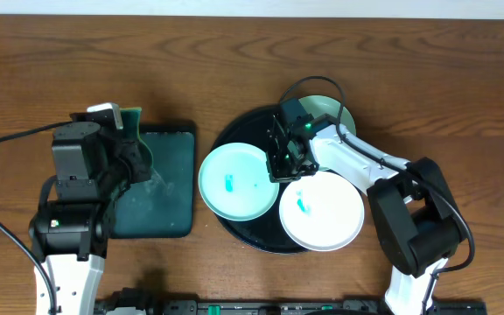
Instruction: Clean dirty plates on tray and stack at the side
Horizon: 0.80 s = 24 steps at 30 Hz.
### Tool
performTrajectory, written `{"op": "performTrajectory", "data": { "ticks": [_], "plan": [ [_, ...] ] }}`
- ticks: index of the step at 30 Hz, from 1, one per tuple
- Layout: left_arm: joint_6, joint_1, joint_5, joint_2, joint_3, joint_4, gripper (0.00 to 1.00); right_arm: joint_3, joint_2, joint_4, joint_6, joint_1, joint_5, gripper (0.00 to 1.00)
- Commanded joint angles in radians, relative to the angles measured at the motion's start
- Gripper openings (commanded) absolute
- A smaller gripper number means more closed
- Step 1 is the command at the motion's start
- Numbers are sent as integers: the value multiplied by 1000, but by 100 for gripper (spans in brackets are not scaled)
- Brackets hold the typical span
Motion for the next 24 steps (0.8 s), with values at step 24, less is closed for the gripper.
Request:
{"op": "performTrajectory", "data": {
  "ticks": [24],
  "plan": [
    [-178, -10, 373, 459, 9, -87, 7, -11, 14, 10, -19, 4, 2, 1]
  ]
}}
